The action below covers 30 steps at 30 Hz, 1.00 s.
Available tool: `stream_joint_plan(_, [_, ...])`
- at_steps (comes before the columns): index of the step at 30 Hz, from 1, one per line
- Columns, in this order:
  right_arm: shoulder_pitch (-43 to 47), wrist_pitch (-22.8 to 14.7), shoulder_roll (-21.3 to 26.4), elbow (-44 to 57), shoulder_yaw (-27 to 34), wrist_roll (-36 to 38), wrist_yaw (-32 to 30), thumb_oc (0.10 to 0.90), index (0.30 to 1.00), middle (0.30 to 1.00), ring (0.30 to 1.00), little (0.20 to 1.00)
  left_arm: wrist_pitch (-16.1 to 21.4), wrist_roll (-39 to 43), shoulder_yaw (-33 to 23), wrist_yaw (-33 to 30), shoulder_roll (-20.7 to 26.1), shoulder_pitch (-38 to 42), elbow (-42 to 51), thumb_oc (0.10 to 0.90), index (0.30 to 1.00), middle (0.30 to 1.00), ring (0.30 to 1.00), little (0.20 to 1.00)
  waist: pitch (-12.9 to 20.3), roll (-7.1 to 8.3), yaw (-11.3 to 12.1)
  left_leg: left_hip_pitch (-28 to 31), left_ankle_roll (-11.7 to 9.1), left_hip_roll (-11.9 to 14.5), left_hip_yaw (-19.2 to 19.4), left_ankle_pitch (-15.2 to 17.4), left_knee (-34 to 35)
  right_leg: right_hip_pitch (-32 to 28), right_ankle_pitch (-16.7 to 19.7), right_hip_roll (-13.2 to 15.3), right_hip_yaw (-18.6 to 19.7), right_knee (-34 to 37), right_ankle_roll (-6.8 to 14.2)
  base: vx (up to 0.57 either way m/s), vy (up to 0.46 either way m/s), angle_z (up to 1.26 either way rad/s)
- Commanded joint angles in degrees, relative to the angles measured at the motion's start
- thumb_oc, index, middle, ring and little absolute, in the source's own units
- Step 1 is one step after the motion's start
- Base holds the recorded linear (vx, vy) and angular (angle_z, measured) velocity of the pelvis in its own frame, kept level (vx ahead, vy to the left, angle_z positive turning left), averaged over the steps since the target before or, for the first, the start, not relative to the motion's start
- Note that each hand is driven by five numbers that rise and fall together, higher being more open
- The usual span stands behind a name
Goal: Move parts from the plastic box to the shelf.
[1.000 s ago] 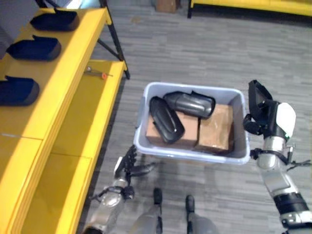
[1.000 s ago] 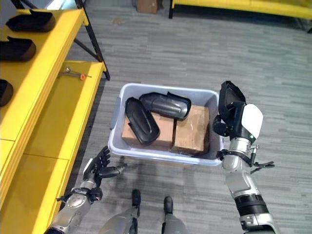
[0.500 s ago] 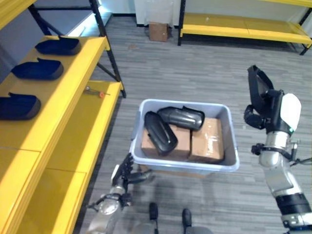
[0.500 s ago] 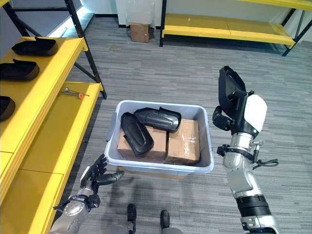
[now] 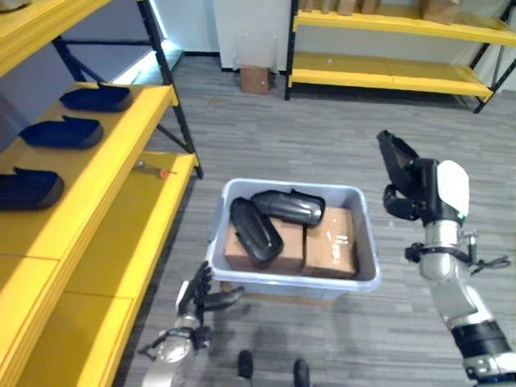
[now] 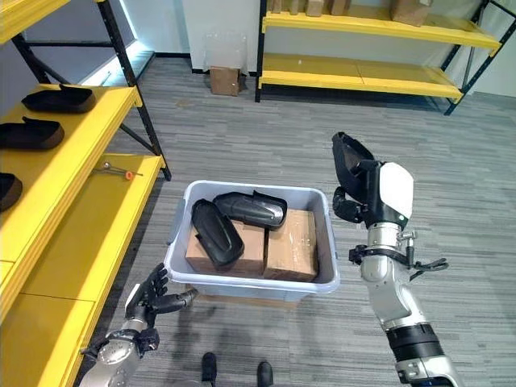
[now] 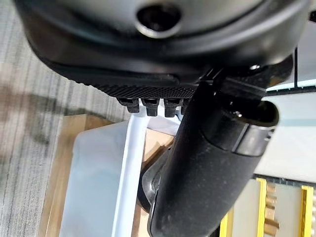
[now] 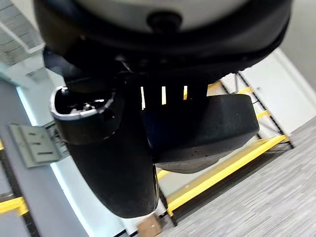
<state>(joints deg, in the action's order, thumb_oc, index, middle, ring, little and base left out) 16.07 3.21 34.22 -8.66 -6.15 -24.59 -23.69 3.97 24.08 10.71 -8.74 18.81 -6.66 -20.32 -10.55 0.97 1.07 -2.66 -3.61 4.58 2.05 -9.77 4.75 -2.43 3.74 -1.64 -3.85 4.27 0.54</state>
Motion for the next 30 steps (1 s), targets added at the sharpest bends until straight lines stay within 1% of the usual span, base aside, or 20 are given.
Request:
stream_joint_plan(1, [7.3,-5.5,5.4,7.0,1.7,-2.3,-3.7,0.4,0.3,0.3,0.3,0.3,4.0,0.2,0.3,-0.9,-0.6,1.4,0.3,0.9,1.0,1.0,1.0,1.0,4.8,1.55,1.7,-4.1,-2.6,3.3,-1.0,-1.2,-5.2,2.3,-2.6,1.0,-5.4,-3.3,1.9,-0.13,-0.07,0.38])
stream_joint_plan(2, [7.4,-5.3,5.7,7.1,1.8,-2.4,-3.9,0.4,0.3,0.3,0.3,0.3,4.0,0.6,0.7,-0.7,-1.0,0.8,0.4,0.9,1.0,1.0,1.0,1.0,4.2,1.24,2.1,-5.1,-2.6,3.6,0.1,-2.4,-4.9,2.4,-2.5,1.3,-6.7,-3.4,1.7,-0.09,-0.045,0.5])
stream_joint_plan(3, [7.4,-5.3,5.7,7.1,1.8,-2.4,-4.0,0.4,0.3,0.3,0.3,0.3,4.0,0.6,0.7,-0.7,-1.0,0.8,0.4,0.9,1.0,1.0,1.0,1.0,4.3,1.22,1.9,-5.3,-2.6,3.6,-0.1,-2.5,-4.9,2.5,-2.5,1.4,-6.9,-3.4,1.7,-0.11,-0.038,0.64])
stream_joint_plan(5, [6.4,-5.0,5.9,7.6,2.6,-2.6,-4.5,0.4,0.3,0.3,0.3,0.3,3.8,0.6,1.1,-0.2,-1.1,0.8,0.3,0.9,1.0,1.0,1.0,1.0,3.7,1.11,1.2,-6.2,-2.1,4.9,5.0,-2.9,-6.1,3.2,-2.7,2.1,-9.2,-3.9,1.6,-0.12,-0.037,0.86])
stream_joint_plan(7, [3.9,-4.6,5.8,8.4,3.6,-2.9,-4.8,0.4,0.3,0.3,0.3,0.3,3.8,0.9,1.4,0.2,-1.1,0.9,0.1,0.9,1.0,1.0,1.0,1.0,3.6,1.32,0.3,-6.0,-1.9,7.5,10.6,-1.8,-9.1,3.6,-2.8,3.4,-12.4,-4.0,1.3,-0.12,-0.049,0.94])
stream_joint_plan(8, [2.7,-4.5,5.9,8.8,4.2,-3.2,-4.7,0.4,0.3,0.3,0.3,0.3,3.9,1.0,1.2,0.2,-1.1,1.0,0.2,0.9,1.0,1.0,1.0,1.0,3.5,1.47,0.3,-5.7,-2.1,8.1,10.7,-0.5,-11.0,3.3,-3.1,3.9,-13.4,-4.1,1.3,-0.08,-0.024,0.9])
stream_joint_plan(9, [2.5,-4.5,5.9,8.9,4.4,-3.2,-4.7,0.4,0.3,0.3,0.3,0.3,3.9,1.0,1.3,0.2,-1.0,1.0,0.2,0.9,1.0,1.0,1.0,1.0,3.5,1.46,0.2,-6.0,-2.0,8.1,10.5,-0.5,-11.3,3.3,-2.9,3.9,-13.6,-4.1,1.3,-0.04,-0.014,1.01])
stream_joint_plan(11, [1.1,-4.4,6.0,9.1,5.2,-3.6,-4.8,0.4,0.3,0.3,0.3,0.3,4.0,1.0,1.1,0.1,-1.1,1.3,0.3,0.9,1.0,1.0,1.0,1.0,3.4,1.87,0.2,-5.1,-2.0,8.9,10.7,1.6,-16.0,3.0,-3.1,4.9,-15.6,-4.5,0.9,-0.03,-0.011,0.95])
stream_joint_plan(12, [0.4,-4.3,6.0,9.2,5.6,-3.9,-4.8,0.4,0.3,0.3,0.3,0.3,4.0,0.9,1.1,0.1,-1.1,1.5,0.4,0.9,1.0,1.0,1.0,1.0,3.5,1.94,0.0,-4.5,-2.1,9.5,11.5,2.4,-16.9,2.8,-3.2,5.2,-16.9,-4.6,0.9,0.03,-0.006,0.46])
stream_joint_plan(13, [-0.1,-4.2,6.2,9.1,6.0,-4.2,-5.0,0.4,0.3,0.3,0.3,0.3,3.9,0.9,1.1,0.1,-1.2,2.0,0.4,0.9,1.0,1.0,1.0,1.0,3.9,1.97,-0.4,-3.3,-2.9,10.4,12.3,3.7,-17.9,2.3,-3.9,5.4,-17.3,-4.4,1.2,0.02,0.018,0.52])
stream_joint_plan(14, [-0.5,-4.1,6.3,9.1,6.2,-4.3,-5.2,0.4,0.3,0.3,0.3,0.3,3.9,1.0,1.2,0.0,-1.3,2.4,0.4,0.9,1.0,1.0,1.0,1.0,4.0,1.89,-0.7,-2.4,-3.3,11.5,13.9,4.0,-18.5,2.1,-3.9,5.7,-18.5,-4.4,1.3,0.04,0.014,0.89])
stream_joint_plan(16, [-0.8,-4.0,6.4,8.9,6.4,-4.3,-5.3,0.4,0.3,0.3,0.3,0.3,3.9,1.3,1.3,-0.1,-1.5,3.0,0.2,0.9,1.0,1.0,1.0,1.0,4.2,1.65,-1.0,-1.6,-3.8,12.6,15.1,4.1,-18.3,1.7,-3.9,6.0,-20.0,-4.2,1.6,0.0,0.09,0.94])
stream_joint_plan(17, [-2.1,-3.8,6.5,9.1,7.2,-4.2,-5.0,0.4,0.3,0.3,0.3,0.3,3.9,1.7,1.7,0.1,-2.1,3.5,-0.1,0.9,1.0,1.0,1.0,1.0,5.4,0.85,-1.9,2.2,-4.1,12.2,18.4,5.1,-11.9,1.1,-3.2,6.8,-22.3,-3.5,2.7,0.03,0.209,0.48])
stream_joint_plan(18, [-2.8,-3.8,6.4,9.2,8.0,-4.2,-5.1,0.4,0.3,0.3,0.3,0.3,3.8,1.5,1.8,0.1,-2.4,4.0,-0.3,0.9,1.0,1.0,1.0,1.0,6.0,0.33,-2.4,2.9,-4.3,12.3,20.7,4.9,-9.0,0.9,-3.1,7.1,-23.4,-3.5,3.2,0.13,0.367,0.96])
stream_joint_plan(19, [-3.9,-3.7,5.9,9.9,8.7,-4.2,-4.7,0.4,0.3,0.3,0.3,0.3,3.6,0.7,2.5,0.3,-2.3,4.5,-0.3,0.9,1.0,1.0,1.0,1.0,7.2,-0.58,-2.2,4.6,-3.8,9.8,19.2,4.4,-3.7,0.7,-2.2,8.1,-23.8,-3.5,4.1,0.1,0.273,0.84])
stream_joint_plan(20, [-3.9,-3.7,5.8,10.0,8.8,-4.2,-4.7,0.4,0.3,0.3,0.3,0.3,3.6,0.7,2.5,0.3,-2.3,4.5,-0.3,0.9,1.0,1.0,1.0,1.0,7.2,-0.52,-2.2,4.7,-3.7,9.7,19.2,4.4,-3.5,0.7,-2.2,8.2,-23.8,-3.5,4.2,0.13,0.328,0.9])
stream_joint_plan(22, [-4.0,-3.9,5.5,10.8,9.2,-4.3,-4.1,0.4,0.3,0.3,0.3,0.3,3.5,-0.3,2.4,0.8,-1.7,4.4,1.1,0.9,1.0,1.0,1.0,1.0,7.2,-0.48,-1.6,5.1,-2.7,7.6,19.0,4.8,-2.0,0.6,-1.2,10.4,-24.5,-4.2,5.0,0.06,0.207,0.23])
stream_joint_plan(24, [-4.2,-4.0,5.4,11.1,9.2,-4.4,-3.9,0.4,0.3,0.3,0.3,0.3,3.6,-0.5,2.2,0.6,-1.4,4.3,1.3,0.9,1.0,1.0,1.0,1.0,7.2,-0.46,-1.4,5.2,-2.3,6.8,18.9,4.9,-1.4,0.4,-0.8,11.2,-25.0,-4.1,5.5,0.05,0.139,0.2])
stream_joint_plan(26, [-4.2,-4.0,4.7,11.8,8.9,-4.8,-3.3,0.4,0.3,0.3,0.3,0.3,3.7,-0.2,1.5,0.2,-1.3,4.0,1.6,0.9,1.0,1.0,1.0,1.0,7.3,-0.24,-0.8,5.2,-1.4,5.1,18.2,5.5,-0.4,0.1,-0.1,12.5,-25.6,-3.9,6.4,0.07,0.188,0.26])
stream_joint_plan(30, [-3.2,-4.1,3.6,12.8,7.1,-6.1,-1.6,0.4,0.3,0.3,0.3,0.3,3.8,-0.4,-0.6,-0.1,-0.4,2.7,3.2,0.9,1.0,1.0,1.0,1.0,7.1,0.77,0.5,4.4,0.6,1.9,17.2,7.4,-0.3,-0.1,1.4,15.2,-25.9,-4.0,8.1,0.07,0.209,0.34])
